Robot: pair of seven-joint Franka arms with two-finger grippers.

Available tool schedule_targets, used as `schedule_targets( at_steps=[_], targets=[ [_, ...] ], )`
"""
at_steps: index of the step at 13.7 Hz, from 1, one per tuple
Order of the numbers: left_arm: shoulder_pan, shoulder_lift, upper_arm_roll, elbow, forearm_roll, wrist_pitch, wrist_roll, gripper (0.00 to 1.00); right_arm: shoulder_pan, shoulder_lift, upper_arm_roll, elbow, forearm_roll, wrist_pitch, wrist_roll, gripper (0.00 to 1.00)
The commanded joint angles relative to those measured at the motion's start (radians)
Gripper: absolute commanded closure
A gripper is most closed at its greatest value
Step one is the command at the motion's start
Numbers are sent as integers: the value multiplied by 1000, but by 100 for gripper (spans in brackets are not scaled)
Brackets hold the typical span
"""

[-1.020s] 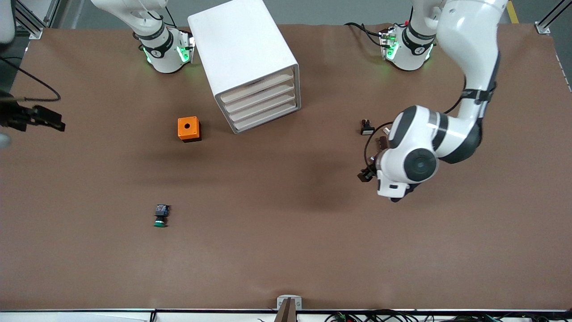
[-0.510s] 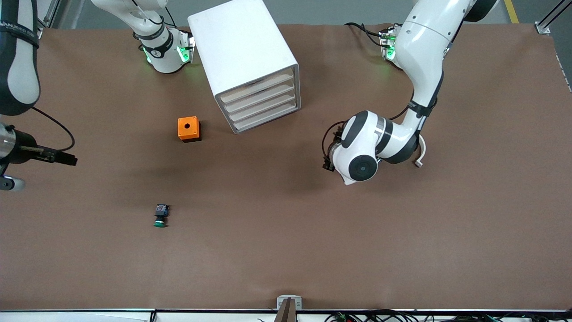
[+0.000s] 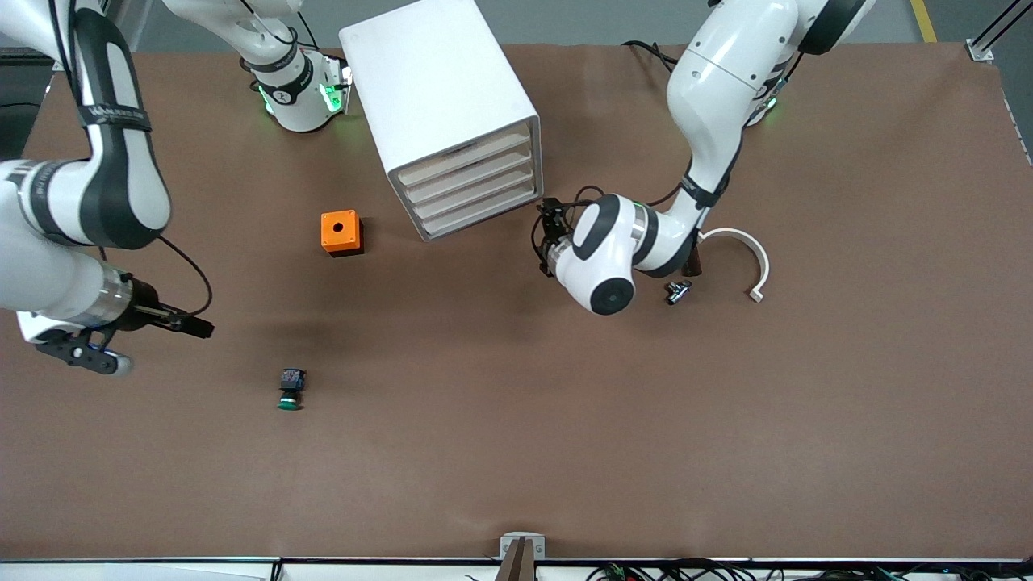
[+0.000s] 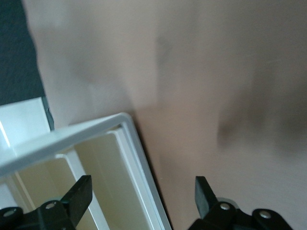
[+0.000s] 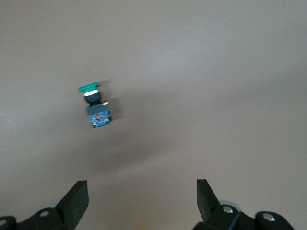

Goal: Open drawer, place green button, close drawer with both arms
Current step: 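Grasp the drawer front with the left gripper while the right gripper grasps the button, then pull the drawer open with the left gripper while the right gripper lifts the button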

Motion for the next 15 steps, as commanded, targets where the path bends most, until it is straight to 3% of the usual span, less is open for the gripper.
schedule_targets(
  at_steps=[1,4,10,11,12,13,15],
  targets=[
    [-54,29,8,24,-71,-19,-100,18,72,67,-2,-1,11,92,-10,0],
    [-81,35,8,24,-146,-19,-198,33,100,144,13,-1,11,216,-12,0],
    [-105,48,8,24,-227,-21,-231,39,93,285,16,9,20,410,-122,0],
    [-105,54,8,24,-229,-19,-231,52,90,306,16,9,38,440,-127,0],
    [-105,57,8,24,-229,-21,-231,75,92,322,16,10,45,471,-127,0],
    [-104,57,8,24,-229,-21,-229,89,93,332,16,10,45,488,-127,0],
    [-104,57,8,25,-227,-21,-223,99,92,357,16,24,45,502,-129,0]
  ],
)
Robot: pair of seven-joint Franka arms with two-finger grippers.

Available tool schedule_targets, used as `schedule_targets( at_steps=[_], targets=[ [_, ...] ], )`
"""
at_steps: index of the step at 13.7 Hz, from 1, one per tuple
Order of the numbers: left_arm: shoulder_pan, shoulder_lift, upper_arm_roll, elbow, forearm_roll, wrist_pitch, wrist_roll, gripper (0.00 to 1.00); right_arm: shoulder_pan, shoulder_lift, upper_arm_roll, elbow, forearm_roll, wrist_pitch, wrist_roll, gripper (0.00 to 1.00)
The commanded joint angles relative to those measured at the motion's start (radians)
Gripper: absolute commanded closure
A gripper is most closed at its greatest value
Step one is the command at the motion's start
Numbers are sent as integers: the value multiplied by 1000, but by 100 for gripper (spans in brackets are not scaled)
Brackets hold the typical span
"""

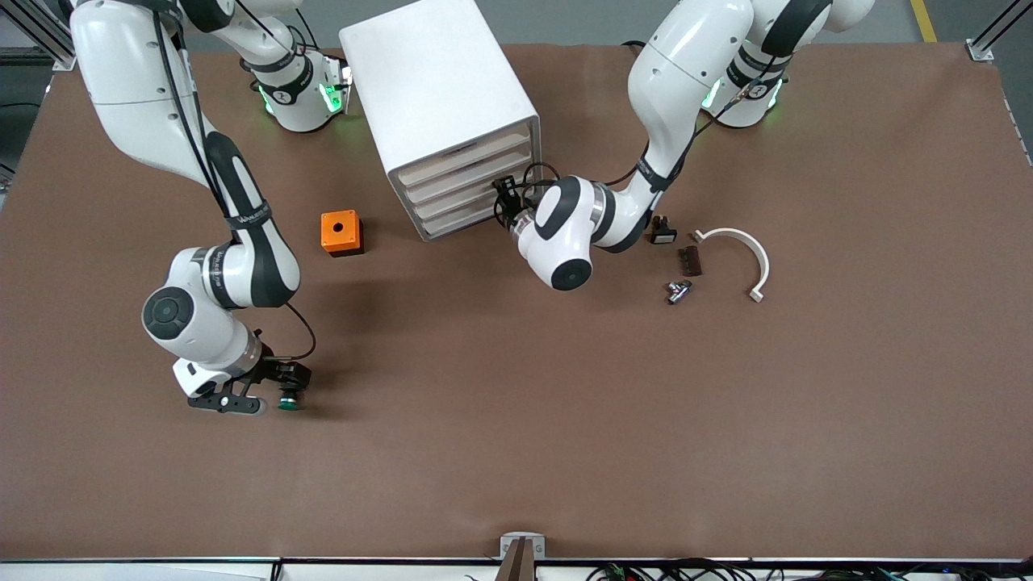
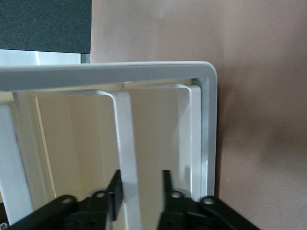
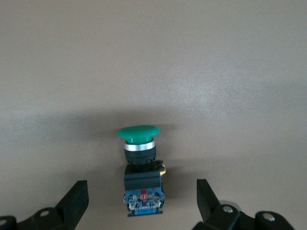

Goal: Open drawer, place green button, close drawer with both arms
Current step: 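Pull the drawer open with the left gripper while the right gripper lifts the button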

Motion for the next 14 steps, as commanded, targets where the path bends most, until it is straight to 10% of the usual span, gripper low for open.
schedule_targets(
  at_steps=[1,8,12,14],
  targets=[
    [-4,14,7,38,-6,-3,-9,100,-8,36,5,35,19,17,-19,0],
    [123,20,24,97,44,-3,23,99,2,64,7,35,23,28,-8,14],
    [185,34,24,147,113,-2,45,97,2,64,18,32,31,21,-8,59],
    [216,32,24,156,113,-2,90,86,3,61,18,32,31,16,-3,99]
  ],
)
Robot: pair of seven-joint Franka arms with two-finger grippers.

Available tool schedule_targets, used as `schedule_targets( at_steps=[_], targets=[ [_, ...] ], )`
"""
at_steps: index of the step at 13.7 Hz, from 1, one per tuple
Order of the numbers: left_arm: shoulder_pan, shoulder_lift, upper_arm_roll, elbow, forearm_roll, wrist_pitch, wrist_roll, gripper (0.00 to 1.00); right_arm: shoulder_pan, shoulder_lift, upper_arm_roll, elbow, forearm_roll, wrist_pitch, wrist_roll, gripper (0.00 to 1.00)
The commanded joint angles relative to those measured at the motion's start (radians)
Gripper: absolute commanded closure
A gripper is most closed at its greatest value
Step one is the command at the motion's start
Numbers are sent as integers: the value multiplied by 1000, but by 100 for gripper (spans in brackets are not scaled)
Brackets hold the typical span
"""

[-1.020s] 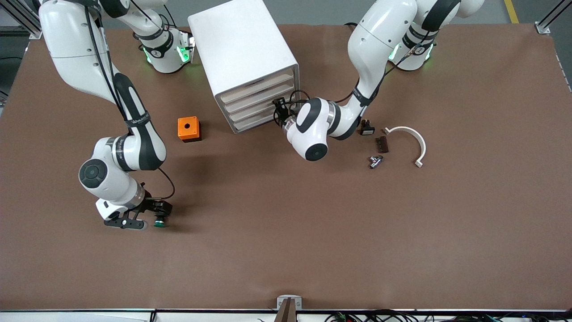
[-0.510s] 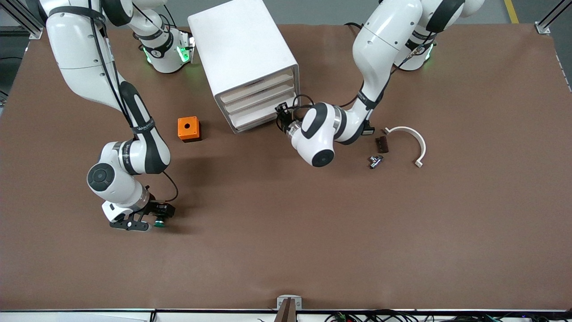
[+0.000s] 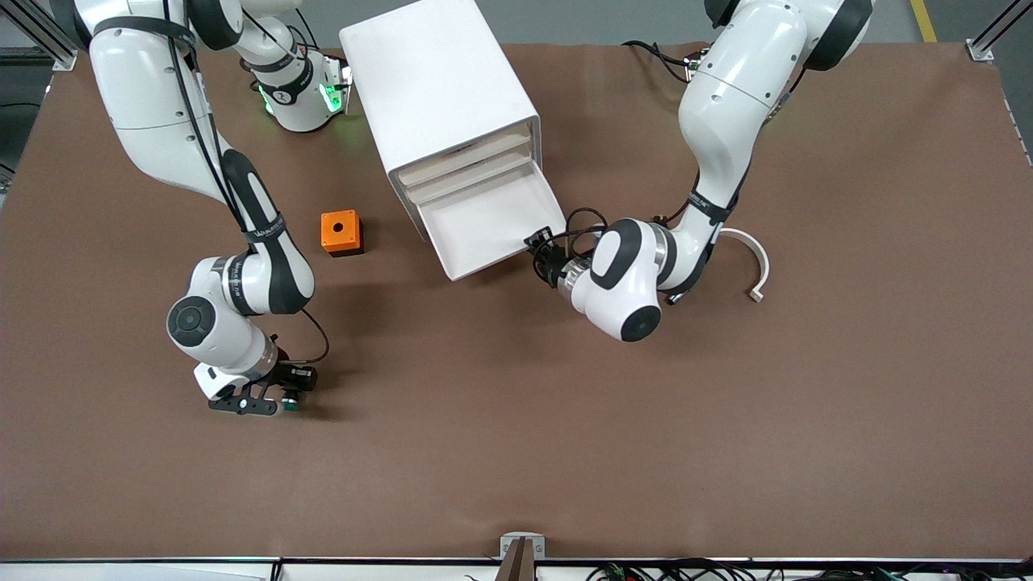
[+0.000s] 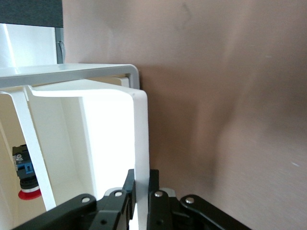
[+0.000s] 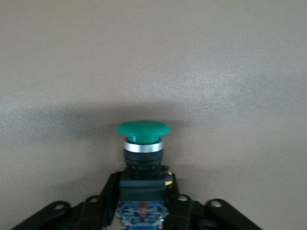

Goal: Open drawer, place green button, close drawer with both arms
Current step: 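Pull the drawer open with the left gripper while the right gripper lifts the button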

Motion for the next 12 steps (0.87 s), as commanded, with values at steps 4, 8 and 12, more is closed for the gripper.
schedule_targets(
  at_steps=[4,8,12],
  targets=[
    [48,8,0,56,24,11,56,1,-4,-31,4,22,18,-69,30,100],
    [74,6,0,109,70,-32,56,1,31,-161,6,35,18,-291,270,100],
    [111,-10,0,137,87,-61,57,1,171,-312,6,27,18,-483,646,100]
  ],
)
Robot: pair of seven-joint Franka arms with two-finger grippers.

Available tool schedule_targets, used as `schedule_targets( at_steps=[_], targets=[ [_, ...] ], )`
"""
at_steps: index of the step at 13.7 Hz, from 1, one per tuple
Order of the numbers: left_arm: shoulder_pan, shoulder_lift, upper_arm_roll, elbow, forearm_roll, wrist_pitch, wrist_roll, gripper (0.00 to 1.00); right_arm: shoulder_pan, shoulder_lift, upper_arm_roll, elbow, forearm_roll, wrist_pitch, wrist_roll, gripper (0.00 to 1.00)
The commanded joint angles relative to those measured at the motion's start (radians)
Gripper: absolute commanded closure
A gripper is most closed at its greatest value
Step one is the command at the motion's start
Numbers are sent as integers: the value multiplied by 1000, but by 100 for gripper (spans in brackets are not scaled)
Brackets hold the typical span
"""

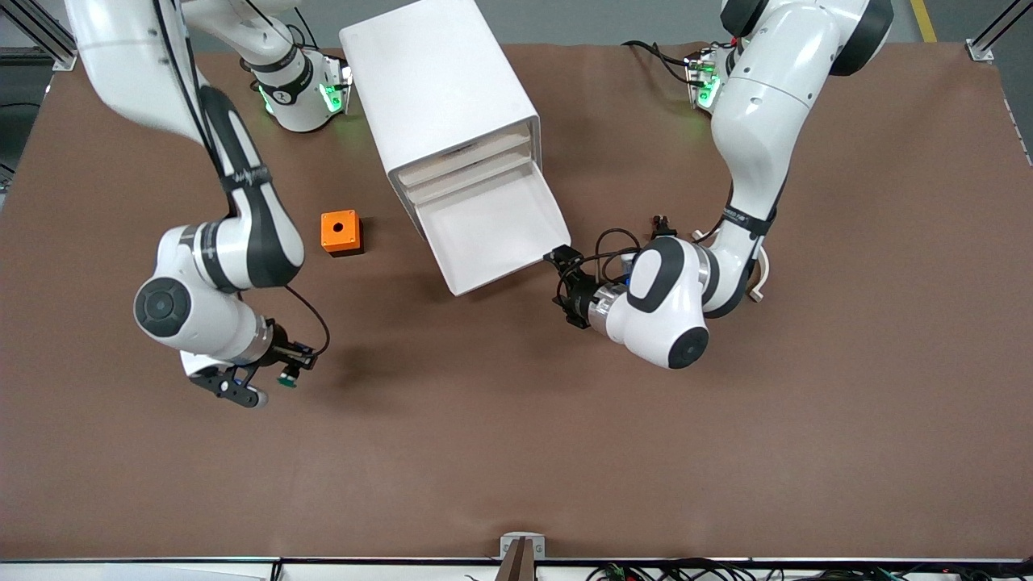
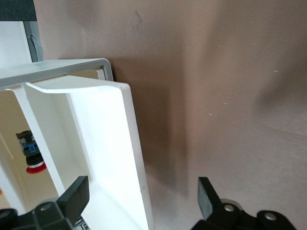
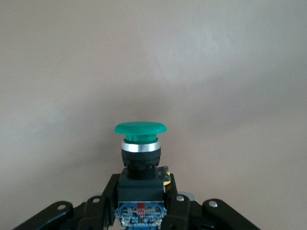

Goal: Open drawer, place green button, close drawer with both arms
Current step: 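Carry the green button into the open drawer and open the right gripper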

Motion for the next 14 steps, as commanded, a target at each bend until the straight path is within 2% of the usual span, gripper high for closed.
schedule_targets(
  at_steps=[1,5,8,14],
  targets=[
    [20,-14,-4,21,57,-28,10,1,132,-105,-5,-47,11,-63,296,100],
    [30,-29,-7,46,153,-44,13,1,346,-120,-3,-56,11,-51,709,100],
    [40,-44,-4,46,163,-64,56,1,470,-109,-5,-61,10,-3,949,100],
    [78,-64,2,46,164,-135,152,1,608,-48,-8,-104,-5,137,1176,100]
  ],
)
